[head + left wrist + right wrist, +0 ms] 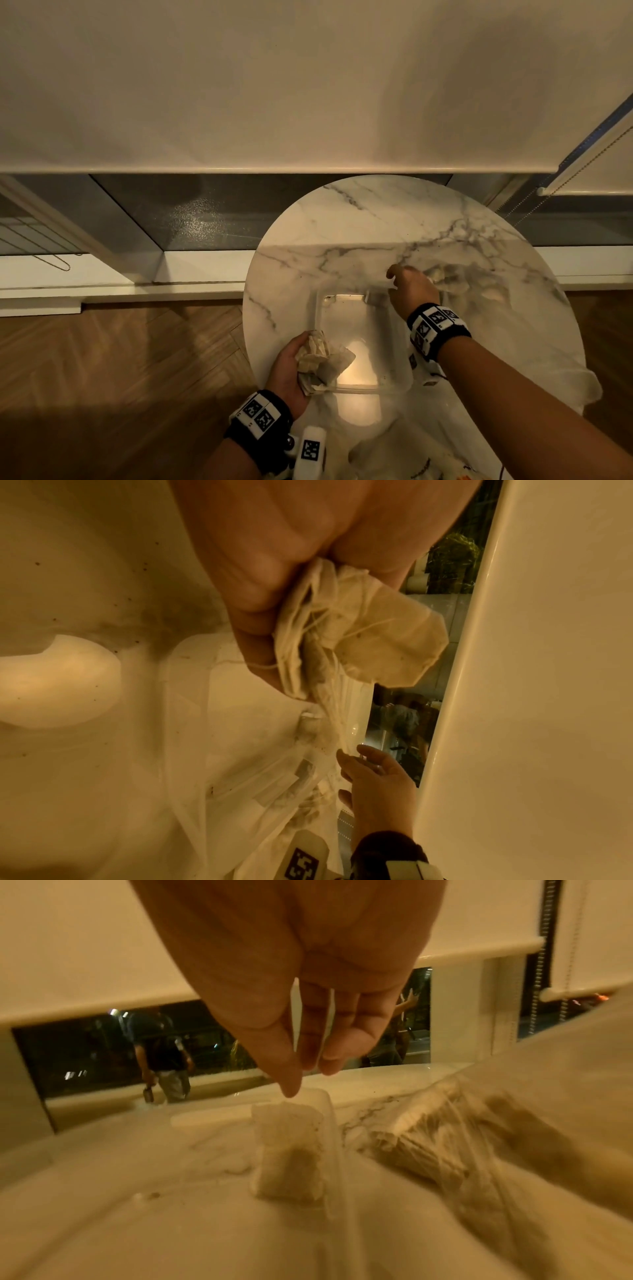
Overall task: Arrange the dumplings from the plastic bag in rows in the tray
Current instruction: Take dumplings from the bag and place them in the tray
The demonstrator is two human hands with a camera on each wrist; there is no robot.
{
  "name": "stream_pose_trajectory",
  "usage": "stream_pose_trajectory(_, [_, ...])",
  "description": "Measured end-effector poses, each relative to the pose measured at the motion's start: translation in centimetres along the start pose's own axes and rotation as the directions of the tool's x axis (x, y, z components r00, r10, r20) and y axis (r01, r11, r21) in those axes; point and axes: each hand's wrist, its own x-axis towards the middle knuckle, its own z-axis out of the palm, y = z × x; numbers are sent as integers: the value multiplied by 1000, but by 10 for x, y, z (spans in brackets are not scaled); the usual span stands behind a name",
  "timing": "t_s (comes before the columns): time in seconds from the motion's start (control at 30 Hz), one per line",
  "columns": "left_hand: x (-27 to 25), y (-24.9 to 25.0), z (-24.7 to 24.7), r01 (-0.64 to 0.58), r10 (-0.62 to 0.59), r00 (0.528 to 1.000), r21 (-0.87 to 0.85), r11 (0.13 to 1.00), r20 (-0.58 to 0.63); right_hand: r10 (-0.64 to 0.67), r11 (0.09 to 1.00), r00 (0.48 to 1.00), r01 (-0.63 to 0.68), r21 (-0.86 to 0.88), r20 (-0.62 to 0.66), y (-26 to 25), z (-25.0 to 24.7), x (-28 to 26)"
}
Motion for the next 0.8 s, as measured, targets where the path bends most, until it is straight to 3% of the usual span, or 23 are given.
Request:
stream_pose_trajectory(0.13, [2, 1, 4, -33, 32, 999, 52, 998, 31, 70, 928, 997, -74, 366, 24, -15, -11, -32])
stream_pose_trajectory(0.23, [-2, 3, 12, -55, 48, 996, 102, 993, 76, 9, 775, 981, -128, 619, 192, -40, -23, -65])
stream_pose_trajectory(0.3, [1, 4, 13, -68, 57, 995, 124, 990, 86, -55, 704, 939, -204, 681, 338, -56, -33, -84])
stream_pose_trajectory(0.43, [2, 4, 20, -127, 102, 984, 175, 976, 143, -146, 743, 857, -234, 627, 494, -68, -41, -99])
stream_pose_trajectory(0.6, [4, 9, 16, -139, 117, 984, 167, 976, 133, -139, 696, 912, -187, 693, 385, -68, -45, -98])
stream_pose_trajectory(0.8, [5, 15, 7, -102, 102, 995, 37, 994, 22, -96, 500, 966, -162, 851, 241, -57, -54, -90])
